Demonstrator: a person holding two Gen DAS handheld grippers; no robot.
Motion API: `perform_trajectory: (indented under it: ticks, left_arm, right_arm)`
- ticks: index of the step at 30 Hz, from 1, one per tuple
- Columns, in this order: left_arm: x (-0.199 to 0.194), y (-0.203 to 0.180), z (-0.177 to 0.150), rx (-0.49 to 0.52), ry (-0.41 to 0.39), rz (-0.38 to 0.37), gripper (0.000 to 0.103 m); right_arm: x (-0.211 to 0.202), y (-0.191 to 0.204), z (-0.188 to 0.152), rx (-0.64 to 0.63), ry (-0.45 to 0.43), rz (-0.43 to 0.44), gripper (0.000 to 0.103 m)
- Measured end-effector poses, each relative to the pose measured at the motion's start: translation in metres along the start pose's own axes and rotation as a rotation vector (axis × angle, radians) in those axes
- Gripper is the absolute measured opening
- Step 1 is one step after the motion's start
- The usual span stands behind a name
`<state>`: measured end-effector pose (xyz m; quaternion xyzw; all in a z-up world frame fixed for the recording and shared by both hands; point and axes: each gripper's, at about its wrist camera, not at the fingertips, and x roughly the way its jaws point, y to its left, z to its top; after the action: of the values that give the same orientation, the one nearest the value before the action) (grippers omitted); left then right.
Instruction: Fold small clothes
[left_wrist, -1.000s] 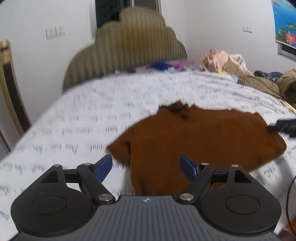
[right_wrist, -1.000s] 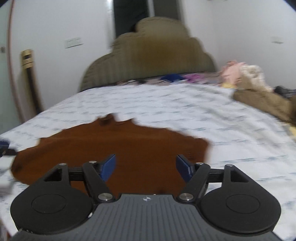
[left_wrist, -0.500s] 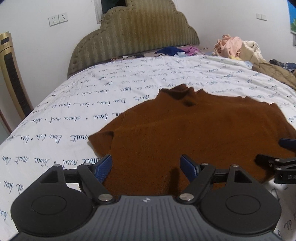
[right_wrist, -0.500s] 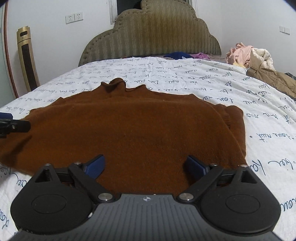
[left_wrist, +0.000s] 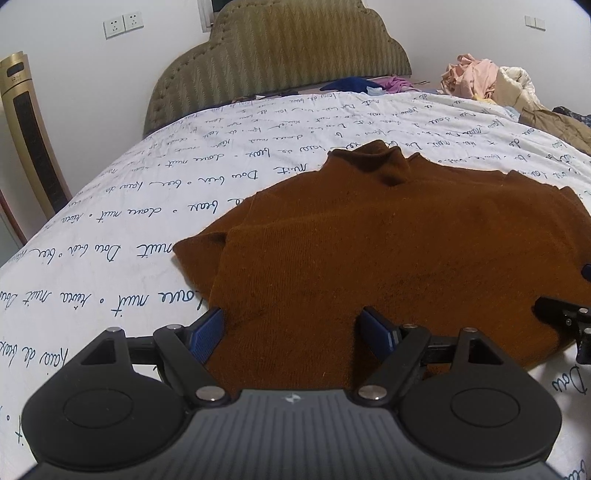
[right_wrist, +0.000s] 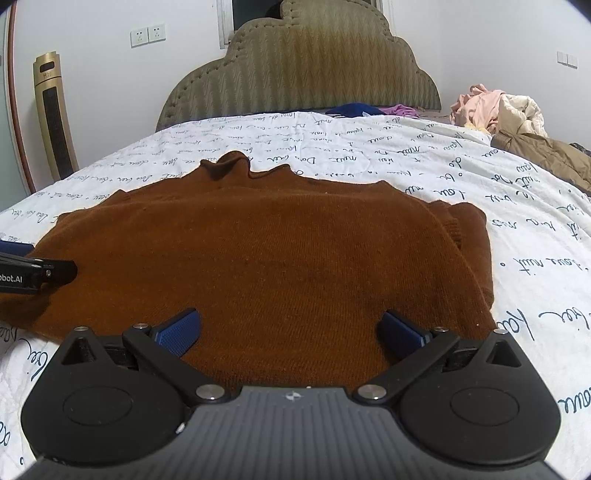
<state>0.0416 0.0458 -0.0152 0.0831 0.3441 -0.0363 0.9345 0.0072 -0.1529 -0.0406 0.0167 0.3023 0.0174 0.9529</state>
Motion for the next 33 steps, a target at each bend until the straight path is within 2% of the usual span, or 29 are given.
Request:
perform_trajectory:
  ticks: [12, 22, 33]
  left_arm:
    - [0.007, -0.009, -0.013, -0.014, -0.033, 0.052, 0.092]
    - [0.015, 0.006, -0.017, -0.11, -0.014, -0.006, 0.095]
    - [0.014, 0.003, -0.019, -0.101, -0.03, 0.006, 0.095]
  right_arm:
    - [0.001, 0.002, -0.002, -0.011, 0.008, -0.007, 0.103]
    - [0.002, 0.002, 0.0, -0.011, 0.017, -0.004, 0.103]
    - [0.002, -0.001, 0.0, 0.002, 0.018, 0.007, 0.103]
